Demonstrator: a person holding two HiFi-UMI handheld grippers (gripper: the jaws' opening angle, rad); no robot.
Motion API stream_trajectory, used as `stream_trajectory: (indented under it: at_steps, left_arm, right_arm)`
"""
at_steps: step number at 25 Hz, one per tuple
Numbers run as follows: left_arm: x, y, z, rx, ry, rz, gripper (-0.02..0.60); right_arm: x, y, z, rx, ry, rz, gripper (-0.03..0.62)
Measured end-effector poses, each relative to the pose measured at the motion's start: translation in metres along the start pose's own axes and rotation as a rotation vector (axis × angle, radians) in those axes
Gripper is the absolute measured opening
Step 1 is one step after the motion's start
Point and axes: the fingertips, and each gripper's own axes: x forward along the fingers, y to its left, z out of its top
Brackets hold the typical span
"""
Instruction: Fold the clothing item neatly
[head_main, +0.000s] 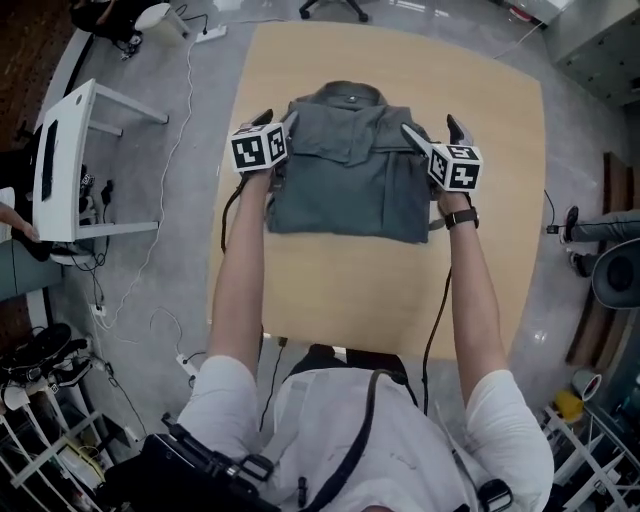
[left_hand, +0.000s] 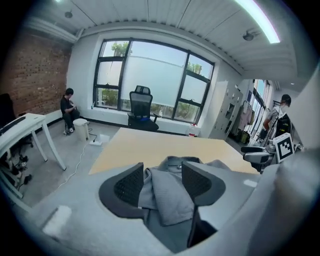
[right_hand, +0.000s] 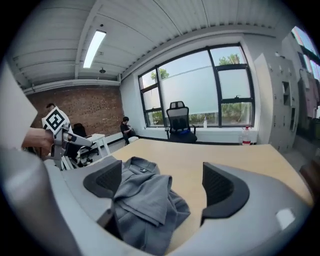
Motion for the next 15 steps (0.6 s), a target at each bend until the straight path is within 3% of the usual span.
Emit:
stream_trajectory:
  at_steps: [5,8,10,13,15]
  left_arm:
    - [-0.071,-0.026,0.023,0.039,-0.144,-0.057,0.242]
    - [-0.132,-0.052,0.011,0.05,-0.223,-0.105,0.237]
    - [-0.176,-0.064,-0.007,0.05,-0.268,-0.111,0.159]
    - [-0.234,-0.075,-0.037,0.036,-0.332,-0.09,0.001]
    - [-0.274,-0.089,-0.061,0.029,-0.357,-0.123,-0.002]
  right_arm:
    - [-0.077,0.03,0.032,-0.012,-0.149,-0.028,0.367]
    - [-0.136,0.068,0.03,0.009,-0.212,-0.029,0.165]
    - [-0.175,0.101,0.025,0.056,-0.267,-0.003,0.032]
    - [-0.23,0.156,0.022,0.078,-0.345,0.039,0.006]
    - [-0.264,0.2,0.011,0.047,-0.366,0.076,0.006]
